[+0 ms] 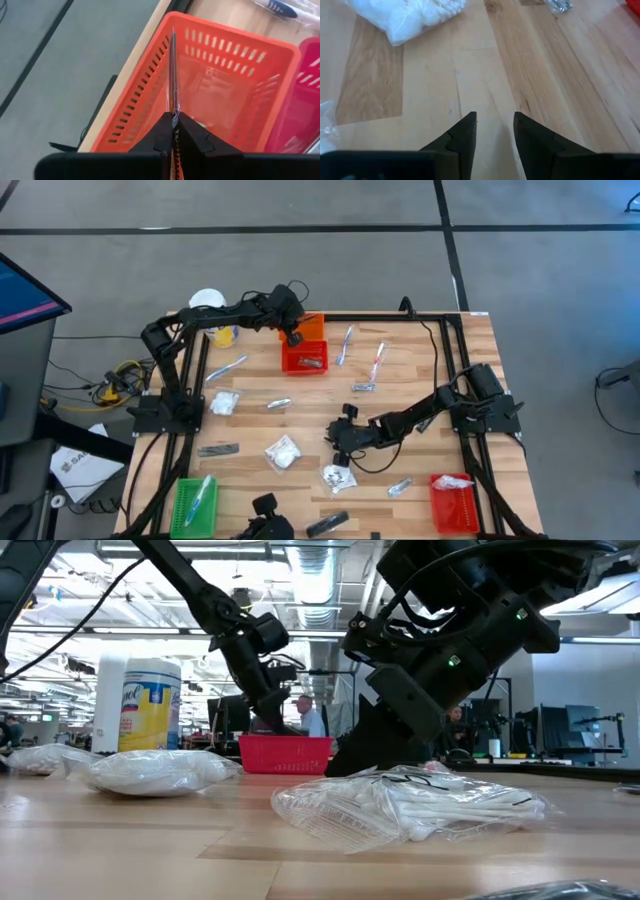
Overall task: Pick & Place Travel size toiletries
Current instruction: Put the comb into the orange basket
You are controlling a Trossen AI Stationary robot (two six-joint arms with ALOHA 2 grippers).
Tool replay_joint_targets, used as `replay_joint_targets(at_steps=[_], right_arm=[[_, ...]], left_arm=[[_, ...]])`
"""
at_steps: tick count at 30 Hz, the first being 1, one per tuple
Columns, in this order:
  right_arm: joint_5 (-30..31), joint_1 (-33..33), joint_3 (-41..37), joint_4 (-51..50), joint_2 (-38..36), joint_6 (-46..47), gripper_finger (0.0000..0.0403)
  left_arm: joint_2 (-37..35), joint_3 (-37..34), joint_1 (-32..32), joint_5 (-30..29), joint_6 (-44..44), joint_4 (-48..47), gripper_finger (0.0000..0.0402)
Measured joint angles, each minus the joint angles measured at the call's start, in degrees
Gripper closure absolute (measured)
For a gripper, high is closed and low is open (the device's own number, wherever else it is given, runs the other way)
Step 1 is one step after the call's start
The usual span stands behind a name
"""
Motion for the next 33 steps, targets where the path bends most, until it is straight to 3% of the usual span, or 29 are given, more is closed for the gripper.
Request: replay_joint_targets(at_steps=[10, 18, 24, 33], right_arm=[[0.01, -0.02, 0.00, -0.02, 0.00, 0.00, 0.0281], [0.00, 0.02, 0.00, -0.42, 0.00, -0.02, 0.0281], [0.00, 0.02, 0.00, -0.44, 0.00, -0.02, 0.0281], [0.02, 0.02, 0.00, -0.42, 0.00, -0.02, 0.0281]], left_arm=[[0.00, -0.04, -0.59, -0.13, -0.02, 4.16, 0.0330], [-1.29, -0.04, -1.34, -5.43, -0.05, 3.97, 0.0280], [-7.12, -0.04, -3.02, -6.52, -0.98, 3.65, 0.0266], [-18.86, -3.03, -9.94, -6.68, -9.11, 2.57, 0.0270]])
